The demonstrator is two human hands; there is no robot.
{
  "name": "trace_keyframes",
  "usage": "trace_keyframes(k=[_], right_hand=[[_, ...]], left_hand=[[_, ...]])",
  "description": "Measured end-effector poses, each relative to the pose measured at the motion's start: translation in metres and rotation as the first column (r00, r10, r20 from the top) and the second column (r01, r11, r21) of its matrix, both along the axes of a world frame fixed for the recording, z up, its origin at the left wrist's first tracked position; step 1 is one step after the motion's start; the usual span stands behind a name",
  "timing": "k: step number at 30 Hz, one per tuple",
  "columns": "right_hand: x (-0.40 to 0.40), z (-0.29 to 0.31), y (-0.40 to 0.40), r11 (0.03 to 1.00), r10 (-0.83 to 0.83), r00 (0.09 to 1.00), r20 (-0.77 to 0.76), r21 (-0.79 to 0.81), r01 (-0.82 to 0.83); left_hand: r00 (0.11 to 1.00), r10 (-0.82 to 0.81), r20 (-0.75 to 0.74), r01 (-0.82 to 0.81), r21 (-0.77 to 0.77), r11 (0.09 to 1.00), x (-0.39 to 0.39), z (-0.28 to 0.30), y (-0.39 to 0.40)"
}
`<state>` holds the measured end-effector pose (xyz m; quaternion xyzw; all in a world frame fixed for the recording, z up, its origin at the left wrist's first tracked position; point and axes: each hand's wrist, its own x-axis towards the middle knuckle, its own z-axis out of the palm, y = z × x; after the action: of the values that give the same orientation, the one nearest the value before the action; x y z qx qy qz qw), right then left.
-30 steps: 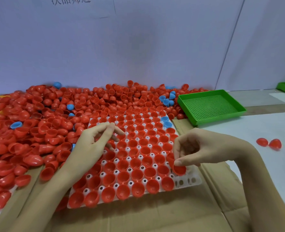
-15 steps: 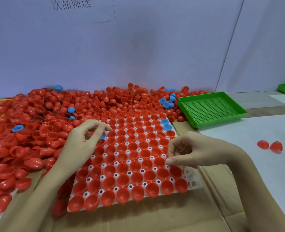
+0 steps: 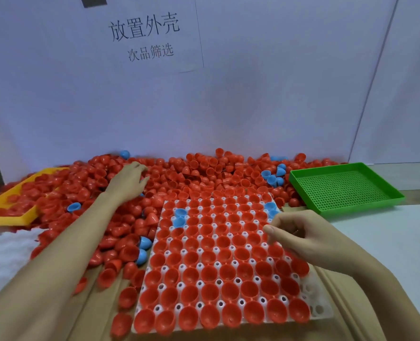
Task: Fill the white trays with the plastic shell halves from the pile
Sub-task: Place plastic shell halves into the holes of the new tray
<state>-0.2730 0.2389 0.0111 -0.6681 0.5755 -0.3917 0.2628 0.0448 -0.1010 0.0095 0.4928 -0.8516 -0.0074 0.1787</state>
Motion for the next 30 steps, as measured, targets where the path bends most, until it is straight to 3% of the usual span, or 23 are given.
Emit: trace_keyframes(k=[5, 9, 12, 17, 22, 30], right_hand=[[-0.001, -0.004, -0.002, 0.999, -0.027, 0.999, -0.019, -0.022, 0.027], [0.001, -0.004, -0.002, 1.000, -0.012, 1.000, -0.022, -0.022, 0.012], [0.001, -0.005, -0.002, 1.000, -0.007, 1.000, -0.019, -0.025, 0.006], [0.000, -0.007, -0.004, 1.000, -0.011, 1.000, -0.017, -0.023, 0.010], [-0.001, -0.009, -0.005, 0.998, -0.031, 0.999, -0.020, -0.049, 0.030], [0.013, -0.005, -0.007, 0.997, -0.039, 0.987, 0.157, -0.057, 0.048]], left_hand=[[0.982, -0.182, -0.053, 0.179, -0.059, 0.982, -0.044, -0.015, 0.003], [0.960, -0.276, 0.048, 0.267, 0.134, 0.954, -0.070, -0.020, 0.000], [0.968, -0.235, 0.083, 0.221, 0.145, 0.964, -0.076, -0.023, -0.008], [0.971, -0.215, -0.109, 0.224, 0.079, 0.972, -0.069, -0.020, -0.008], [0.906, -0.222, -0.359, 0.231, -0.020, 0.973, -0.058, -0.003, 0.024], [0.626, -0.509, -0.590, 0.573, -0.095, 0.814, -0.063, -0.001, 0.183]])
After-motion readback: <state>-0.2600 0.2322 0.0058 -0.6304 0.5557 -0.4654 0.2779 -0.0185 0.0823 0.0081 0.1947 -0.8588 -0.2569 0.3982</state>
